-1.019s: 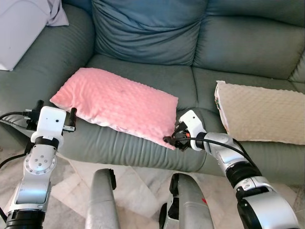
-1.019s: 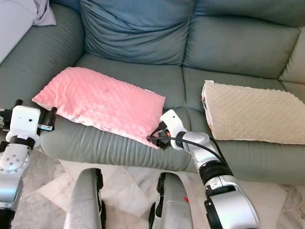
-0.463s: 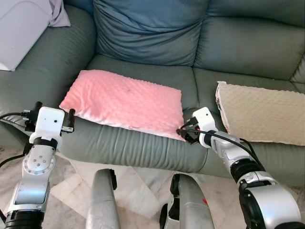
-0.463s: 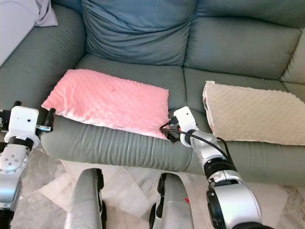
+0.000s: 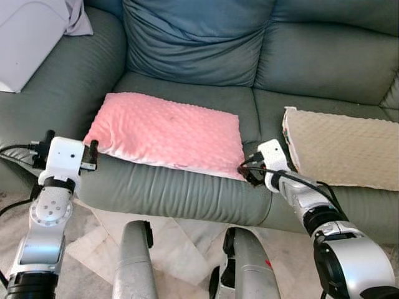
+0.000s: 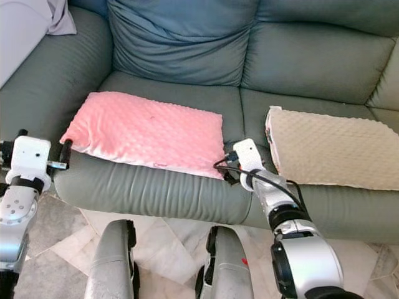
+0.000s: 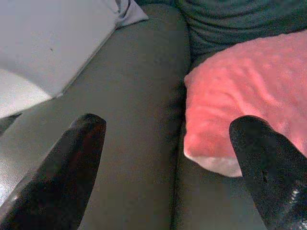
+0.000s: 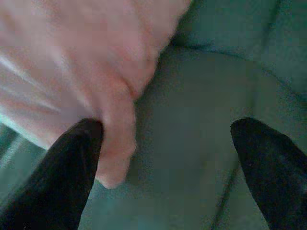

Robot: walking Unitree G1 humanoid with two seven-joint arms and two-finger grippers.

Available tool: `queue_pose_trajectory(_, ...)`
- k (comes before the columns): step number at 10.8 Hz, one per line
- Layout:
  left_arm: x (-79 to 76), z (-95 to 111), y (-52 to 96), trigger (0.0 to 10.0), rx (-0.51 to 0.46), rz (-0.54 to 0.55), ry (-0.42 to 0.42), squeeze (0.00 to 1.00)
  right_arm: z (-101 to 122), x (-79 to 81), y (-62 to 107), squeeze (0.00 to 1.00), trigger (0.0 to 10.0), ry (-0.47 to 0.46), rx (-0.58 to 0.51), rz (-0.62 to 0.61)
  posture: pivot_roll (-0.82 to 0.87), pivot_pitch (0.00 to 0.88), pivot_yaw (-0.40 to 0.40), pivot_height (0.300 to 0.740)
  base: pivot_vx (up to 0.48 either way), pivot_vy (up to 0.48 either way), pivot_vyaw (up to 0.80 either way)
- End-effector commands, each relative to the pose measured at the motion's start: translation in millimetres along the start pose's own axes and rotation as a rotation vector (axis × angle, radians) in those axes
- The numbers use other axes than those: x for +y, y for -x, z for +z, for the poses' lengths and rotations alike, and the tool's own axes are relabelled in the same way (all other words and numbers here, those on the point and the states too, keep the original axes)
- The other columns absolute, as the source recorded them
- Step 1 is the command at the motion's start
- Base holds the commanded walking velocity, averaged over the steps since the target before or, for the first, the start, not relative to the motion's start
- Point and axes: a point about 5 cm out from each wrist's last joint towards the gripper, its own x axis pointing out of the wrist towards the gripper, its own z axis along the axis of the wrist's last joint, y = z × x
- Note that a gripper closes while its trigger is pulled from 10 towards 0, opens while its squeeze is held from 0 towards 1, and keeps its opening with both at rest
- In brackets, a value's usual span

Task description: Move the pillow to the sofa

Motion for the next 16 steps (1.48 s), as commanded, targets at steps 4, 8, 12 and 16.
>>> queue_pose_trajectory(4, 2.4, -3.6, -4.9, 10.0, 0.009, 0.017, -0.005, 0.0, 26.7, 0.4, 0.6, 1.0, 10.0, -0.053, -0.137, 0.057, 0.09, 0.045, -0.062, 0.597, 0.0, 0.0, 0.0)
queue_pose_trajectory(8, -16.1, 4.2, -21.0, 10.0, -0.043, -0.027, 0.04, 0.0, 52.8, 56.3, 11.9, 0.15, 10.0, 0.024, -0.312, 0.319, 0.04, 0.0, -0.05, 0.597, 0.0, 0.0, 0.0)
queue_pose_trajectory(12, -66.6, -14.9, 4.6, 10.0, -0.004, -0.272, 0.205, 0.0, 21.0, 75.6, 52.7, 0.0, 10.0, -0.033, -0.543, 0.132, 0.03, 0.0, -0.051, 0.597, 0.0, 0.0, 0.0)
queue_pose_trajectory(16, -90.4, -6.8, 17.9, 10.0, -0.049, -0.279, 0.327, 0.0, -6.0, 38.5, 83.3, 0.0, 10.0, -0.159, -0.569, -0.288, 0.0, 0.0, -0.041, 0.597, 0.0, 0.0, 0.0)
